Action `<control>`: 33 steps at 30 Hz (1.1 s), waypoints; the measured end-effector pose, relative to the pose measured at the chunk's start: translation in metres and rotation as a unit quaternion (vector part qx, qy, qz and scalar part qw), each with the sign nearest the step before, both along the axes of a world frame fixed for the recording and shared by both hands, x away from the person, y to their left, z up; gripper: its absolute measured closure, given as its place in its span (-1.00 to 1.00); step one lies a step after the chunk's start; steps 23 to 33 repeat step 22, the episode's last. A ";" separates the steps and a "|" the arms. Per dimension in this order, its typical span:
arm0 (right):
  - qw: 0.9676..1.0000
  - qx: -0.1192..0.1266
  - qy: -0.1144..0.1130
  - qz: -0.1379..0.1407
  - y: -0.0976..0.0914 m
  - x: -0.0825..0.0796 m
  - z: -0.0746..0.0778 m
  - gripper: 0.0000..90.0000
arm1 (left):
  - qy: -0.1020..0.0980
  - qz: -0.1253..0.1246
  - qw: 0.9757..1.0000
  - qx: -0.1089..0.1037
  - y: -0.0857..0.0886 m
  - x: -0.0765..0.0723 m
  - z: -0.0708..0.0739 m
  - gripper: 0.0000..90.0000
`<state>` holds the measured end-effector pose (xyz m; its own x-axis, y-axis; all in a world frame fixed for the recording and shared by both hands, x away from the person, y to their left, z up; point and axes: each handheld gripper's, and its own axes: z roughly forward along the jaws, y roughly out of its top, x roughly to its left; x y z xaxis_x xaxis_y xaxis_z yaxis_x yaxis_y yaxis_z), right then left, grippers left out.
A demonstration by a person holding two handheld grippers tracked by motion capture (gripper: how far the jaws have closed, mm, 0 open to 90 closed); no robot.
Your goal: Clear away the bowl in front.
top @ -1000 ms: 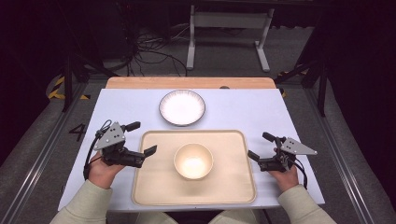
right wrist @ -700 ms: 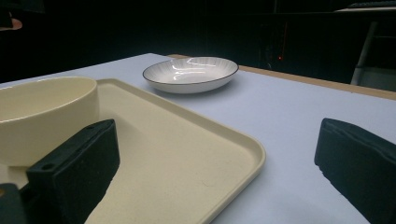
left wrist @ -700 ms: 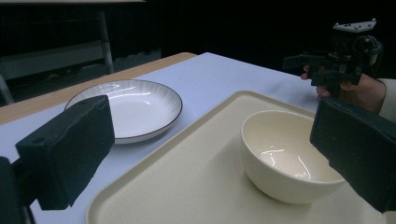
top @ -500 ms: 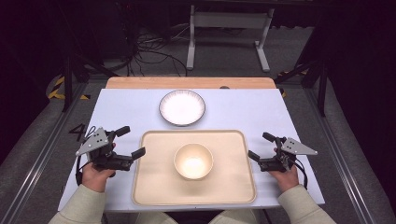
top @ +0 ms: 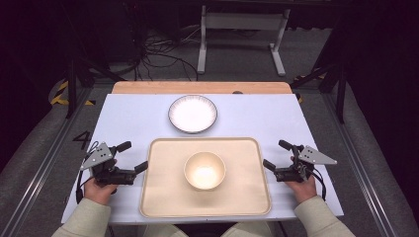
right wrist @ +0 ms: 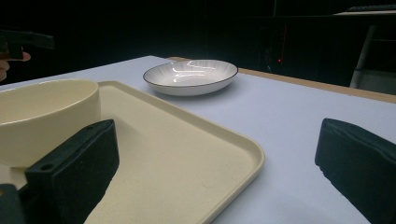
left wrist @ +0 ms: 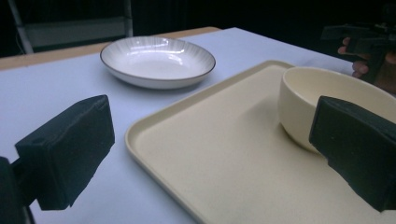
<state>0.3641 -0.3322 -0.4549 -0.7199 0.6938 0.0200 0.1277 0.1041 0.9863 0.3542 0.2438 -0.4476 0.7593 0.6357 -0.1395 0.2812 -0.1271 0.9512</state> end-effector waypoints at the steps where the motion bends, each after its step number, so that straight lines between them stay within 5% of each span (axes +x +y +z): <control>1: 1.000 0.001 0.000 0.000 0.000 0.000 0.000 -1.00 | 0.002 -0.002 1.000 0.008 -0.001 0.000 -0.003 -0.94; 7: 1.000 0.002 -0.002 0.001 -0.001 0.000 0.000 -1.00 | 0.012 -0.005 1.000 0.017 -0.004 0.004 -0.011 -0.99; 13: 1.000 0.005 -0.002 0.002 -0.001 0.000 0.000 -1.00 | 0.043 0.005 0.999 0.013 -0.002 0.009 -0.020 -0.95; 33: 1.000 0.004 -0.001 0.002 0.000 0.000 0.000 -1.00 | 0.032 0.005 0.999 0.019 0.000 0.007 -0.016 -0.96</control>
